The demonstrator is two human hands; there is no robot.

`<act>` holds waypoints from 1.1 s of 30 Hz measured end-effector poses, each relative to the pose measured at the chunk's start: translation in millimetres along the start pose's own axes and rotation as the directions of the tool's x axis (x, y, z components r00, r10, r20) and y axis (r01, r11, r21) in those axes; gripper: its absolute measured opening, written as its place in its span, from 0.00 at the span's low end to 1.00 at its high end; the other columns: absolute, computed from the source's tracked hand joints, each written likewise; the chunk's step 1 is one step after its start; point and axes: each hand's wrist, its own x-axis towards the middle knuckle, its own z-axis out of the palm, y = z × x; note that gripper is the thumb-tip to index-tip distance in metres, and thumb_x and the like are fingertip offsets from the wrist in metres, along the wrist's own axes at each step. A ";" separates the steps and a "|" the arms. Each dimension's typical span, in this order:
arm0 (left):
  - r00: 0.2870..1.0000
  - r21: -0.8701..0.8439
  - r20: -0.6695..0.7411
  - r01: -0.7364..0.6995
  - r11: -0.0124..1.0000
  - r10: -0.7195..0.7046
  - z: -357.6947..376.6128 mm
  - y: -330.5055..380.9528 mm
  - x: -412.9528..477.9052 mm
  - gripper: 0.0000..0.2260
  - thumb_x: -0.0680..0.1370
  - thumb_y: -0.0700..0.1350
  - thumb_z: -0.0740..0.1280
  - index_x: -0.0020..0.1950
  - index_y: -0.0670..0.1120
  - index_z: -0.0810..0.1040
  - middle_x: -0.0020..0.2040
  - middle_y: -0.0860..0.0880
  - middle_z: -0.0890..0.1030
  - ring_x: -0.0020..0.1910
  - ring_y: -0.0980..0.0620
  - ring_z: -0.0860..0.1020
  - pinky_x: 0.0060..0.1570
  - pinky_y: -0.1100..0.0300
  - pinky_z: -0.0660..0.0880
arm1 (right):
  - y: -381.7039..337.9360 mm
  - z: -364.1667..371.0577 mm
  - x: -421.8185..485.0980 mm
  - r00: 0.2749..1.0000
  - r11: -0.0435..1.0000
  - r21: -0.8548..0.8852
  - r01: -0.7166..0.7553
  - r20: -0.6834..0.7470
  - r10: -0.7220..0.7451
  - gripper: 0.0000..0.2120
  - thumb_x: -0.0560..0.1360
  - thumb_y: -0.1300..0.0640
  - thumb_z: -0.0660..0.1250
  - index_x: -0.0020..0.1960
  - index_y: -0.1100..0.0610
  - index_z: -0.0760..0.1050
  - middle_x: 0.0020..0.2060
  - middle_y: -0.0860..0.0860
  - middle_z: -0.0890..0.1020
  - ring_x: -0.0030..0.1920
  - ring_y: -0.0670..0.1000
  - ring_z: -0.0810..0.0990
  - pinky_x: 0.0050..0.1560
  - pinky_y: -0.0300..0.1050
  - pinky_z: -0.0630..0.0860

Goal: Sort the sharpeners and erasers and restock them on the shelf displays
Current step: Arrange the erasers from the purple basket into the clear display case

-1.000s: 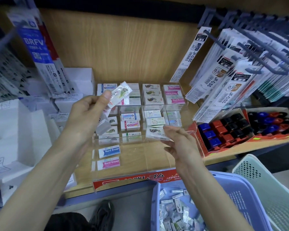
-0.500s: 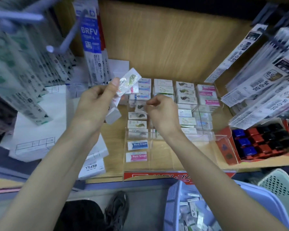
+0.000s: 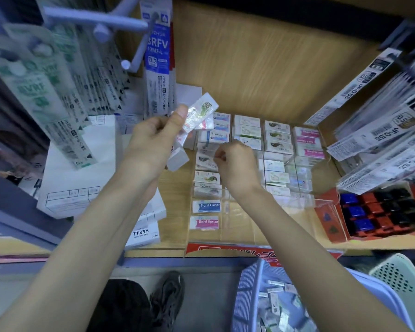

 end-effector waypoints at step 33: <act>0.868 0.090 0.451 0.187 0.978 -0.207 24.7 4.8 -27.0 0.17 0.78 0.57 0.59 0.54 0.47 0.80 0.36 0.53 0.84 0.31 0.60 0.79 0.25 0.70 0.72 | 11.0 -81.2 -65.3 0.999 0.627 0.777 0.053 -0.048 -0.025 0.16 0.73 0.67 0.70 0.46 0.48 0.70 0.44 0.43 0.84 0.48 0.46 0.83 0.45 0.42 0.79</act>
